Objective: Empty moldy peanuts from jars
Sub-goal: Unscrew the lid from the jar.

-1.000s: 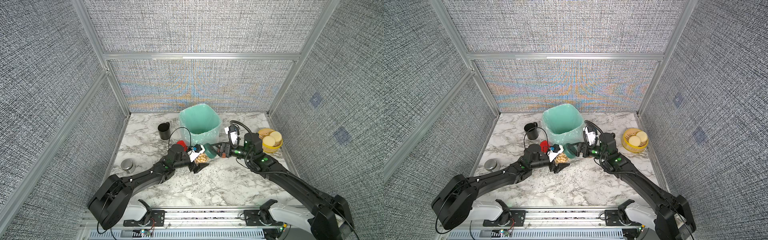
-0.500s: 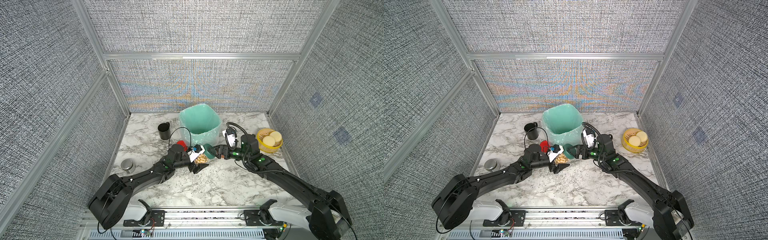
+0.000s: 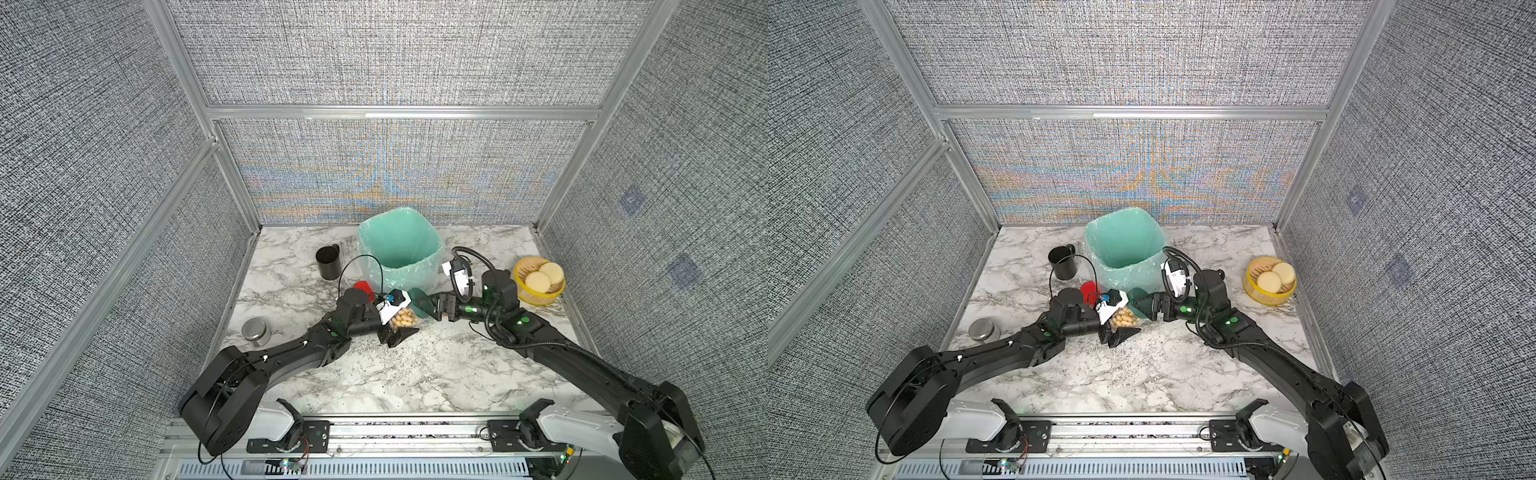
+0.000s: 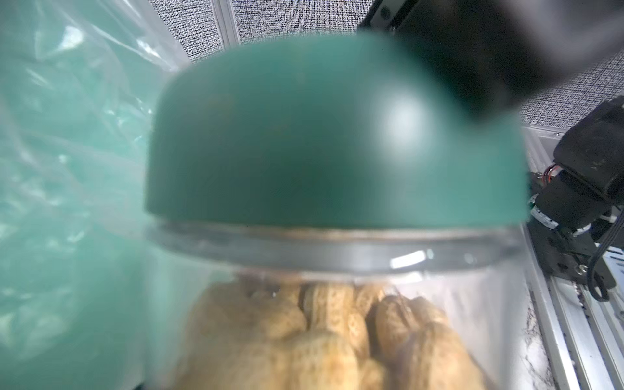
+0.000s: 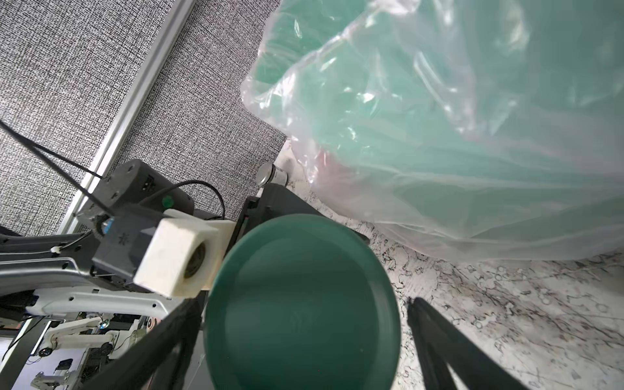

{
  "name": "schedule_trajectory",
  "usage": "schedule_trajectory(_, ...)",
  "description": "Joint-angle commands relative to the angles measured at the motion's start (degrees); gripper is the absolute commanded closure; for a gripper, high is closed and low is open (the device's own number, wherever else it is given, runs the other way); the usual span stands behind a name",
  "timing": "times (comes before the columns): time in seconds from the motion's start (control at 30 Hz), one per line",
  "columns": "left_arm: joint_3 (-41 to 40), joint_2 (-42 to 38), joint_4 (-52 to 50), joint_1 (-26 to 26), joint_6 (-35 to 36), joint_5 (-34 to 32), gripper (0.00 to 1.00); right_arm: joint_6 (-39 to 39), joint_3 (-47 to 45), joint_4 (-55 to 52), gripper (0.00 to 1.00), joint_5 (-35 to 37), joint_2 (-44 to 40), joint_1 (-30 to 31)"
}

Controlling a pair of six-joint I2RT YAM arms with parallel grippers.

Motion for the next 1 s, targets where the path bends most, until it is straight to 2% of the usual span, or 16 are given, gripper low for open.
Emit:
schedule_trajectory(0.0,0.3,-0.66,5.25,0.04,-0.55,0.65,1.0,-0.06,-0.12,-0.51,0.02,0.04,0.57,0.04)
schedule_trajectory(0.23,0.72,-0.94,4.53,0.05,-0.73,2.16,1.0,-0.89,0.17,0.76,0.03,-1.05,0.9,0.04)
schedule_trajectory(0.43,2.08,-1.07,1.66,0.17,-0.28,6.6,1.0,-7.65,1.38,0.03,0.22,-6.18,1.4,-0.29)
schedule_trajectory(0.5,2.66,-1.32,0.26,0.3,-0.13,8.57,1.0,-11.14,1.79,-0.53,0.31,-8.82,1.52,-0.74)
schedule_trajectory(0.6,2.68,-1.92,-0.03,0.79,-0.42,10.57,1.0,-17.47,2.02,-2.17,0.37,-10.46,1.05,-1.36)
schedule_trajectory(0.83,5.44,-1.67,-6.6,2.34,1.31,19.42,1.0,-35.46,0.57,-0.92,0.39,-14.33,-1.27,-2.97)
schedule_trajectory(0.97,7.08,-0.88,-8.62,3.12,1.73,25.88,1.0,-42.01,0.35,2.29,0.38,-16.54,-1.06,-5.25)
